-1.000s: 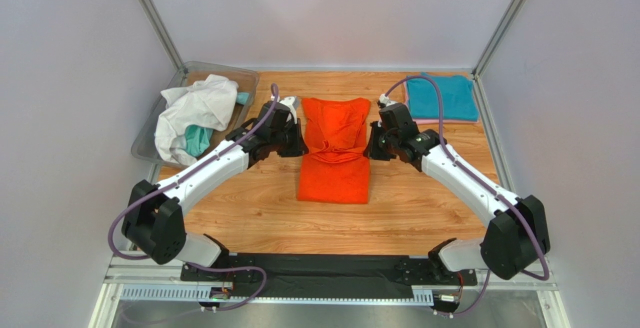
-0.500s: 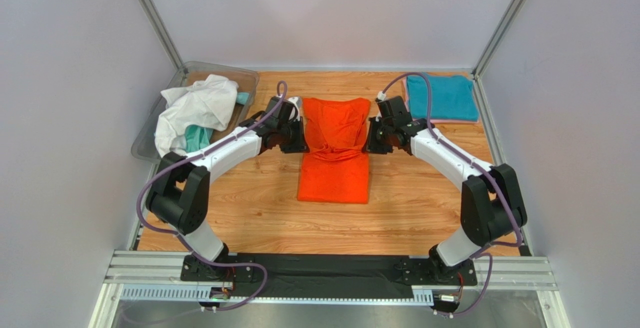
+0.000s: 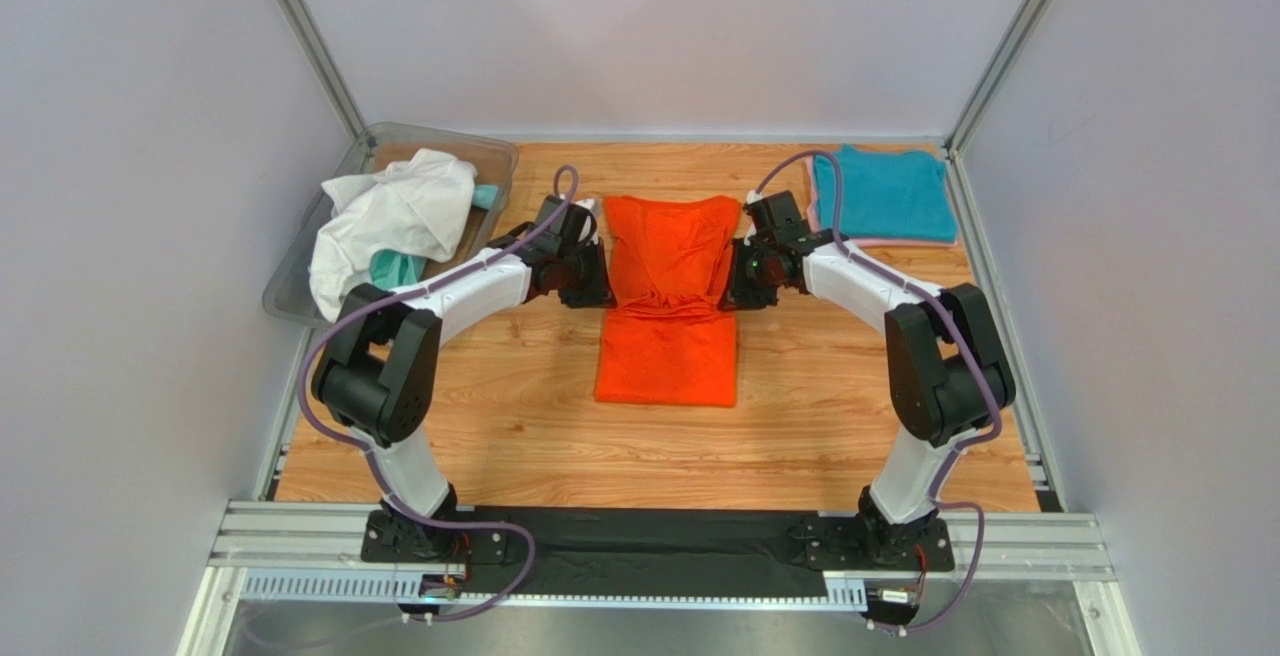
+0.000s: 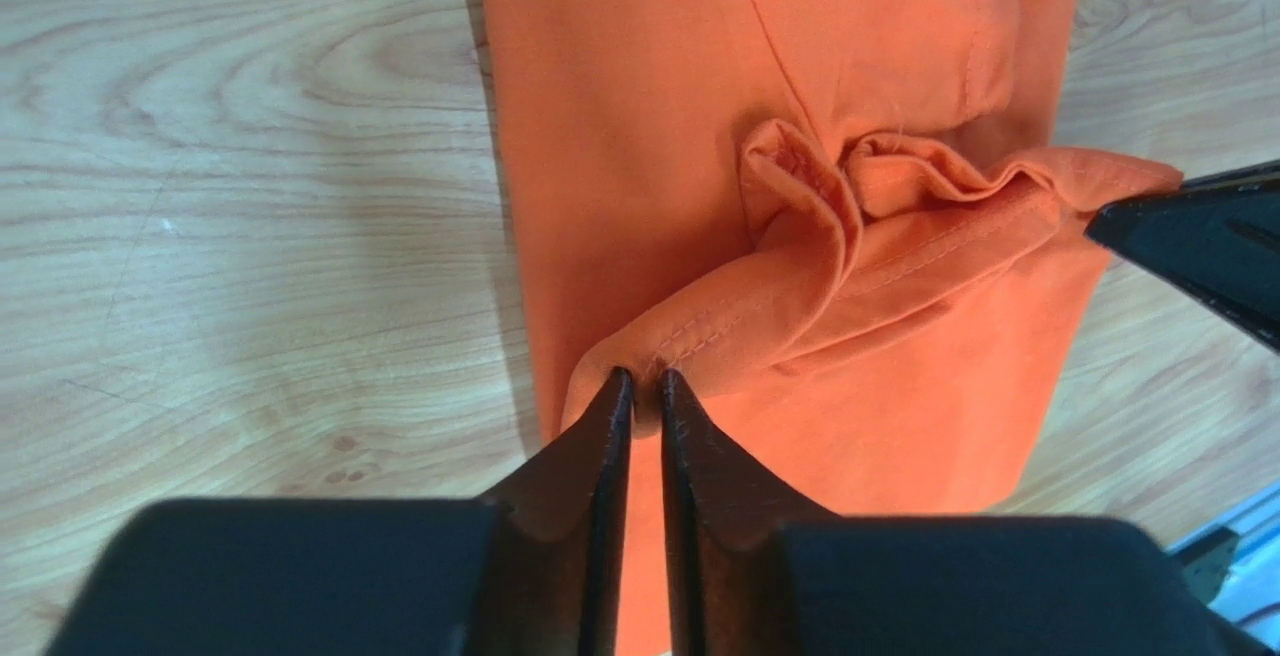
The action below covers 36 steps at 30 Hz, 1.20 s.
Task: Fold and stack the t-shirts
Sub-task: Fold the tshirt
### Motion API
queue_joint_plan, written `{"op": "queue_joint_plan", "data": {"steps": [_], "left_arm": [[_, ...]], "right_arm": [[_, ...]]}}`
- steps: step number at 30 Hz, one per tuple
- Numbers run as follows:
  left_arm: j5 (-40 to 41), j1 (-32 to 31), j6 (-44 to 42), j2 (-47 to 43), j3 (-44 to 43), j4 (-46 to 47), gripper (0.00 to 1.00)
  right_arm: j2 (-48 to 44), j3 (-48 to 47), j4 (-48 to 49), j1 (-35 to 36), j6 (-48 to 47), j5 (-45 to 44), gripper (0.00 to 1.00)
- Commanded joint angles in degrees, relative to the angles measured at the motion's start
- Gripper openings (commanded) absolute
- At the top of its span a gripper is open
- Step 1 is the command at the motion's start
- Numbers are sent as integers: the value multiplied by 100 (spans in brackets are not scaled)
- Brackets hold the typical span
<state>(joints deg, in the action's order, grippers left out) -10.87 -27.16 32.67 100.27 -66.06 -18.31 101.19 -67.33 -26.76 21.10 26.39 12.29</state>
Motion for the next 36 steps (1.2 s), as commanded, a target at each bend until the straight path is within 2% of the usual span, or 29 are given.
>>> {"op": "queue_joint_plan", "data": {"steps": [1,2,3,5,6,7,8,10,16,22,25,29,36], "left_arm": [[173,35,-6,-69,-231,12,30],[191,35,12,-156,-240,-24,40],[217,35,47,-218,-232,-41,44],[270,35,73,-489,-170,-120,63],[340,35,117,-604,-135,-155,64],[384,35,135,-727,-48,-225,66],[402,35,152,-989,14,-261,99],[454,35,188,-1272,206,-401,100],[648,35,363,-2895,1084,-691,100],[999,35,408,-4391,2226,-1096,100],[1079,35,354,-5645,2922,-1166,100],[1185,35,678,-6816,3677,-1334,100],[692,35,970,-7258,4215,-1272,100]], "right_arm": [[50,-280,215,-62,-108,290,14],[24,-281,207,-54,-108,335,19],[-46,-289,215,-62,-108,379,23],[-160,-272,207,-62,-73,484,36],[-291,-263,207,-71,-29,519,43],[-388,-246,207,-45,-20,615,59],[-476,-185,198,-36,-11,634,68],[-766,-96,172,43,-20,625,100],[-1443,457,119,482,-20,520,100],[-1427,704,303,1071,103,441,100],[-1093,503,470,1326,50,397,100],[-313,46,497,1502,-11,405,100],[612,-772,567,1511,-143,335,100]]}}
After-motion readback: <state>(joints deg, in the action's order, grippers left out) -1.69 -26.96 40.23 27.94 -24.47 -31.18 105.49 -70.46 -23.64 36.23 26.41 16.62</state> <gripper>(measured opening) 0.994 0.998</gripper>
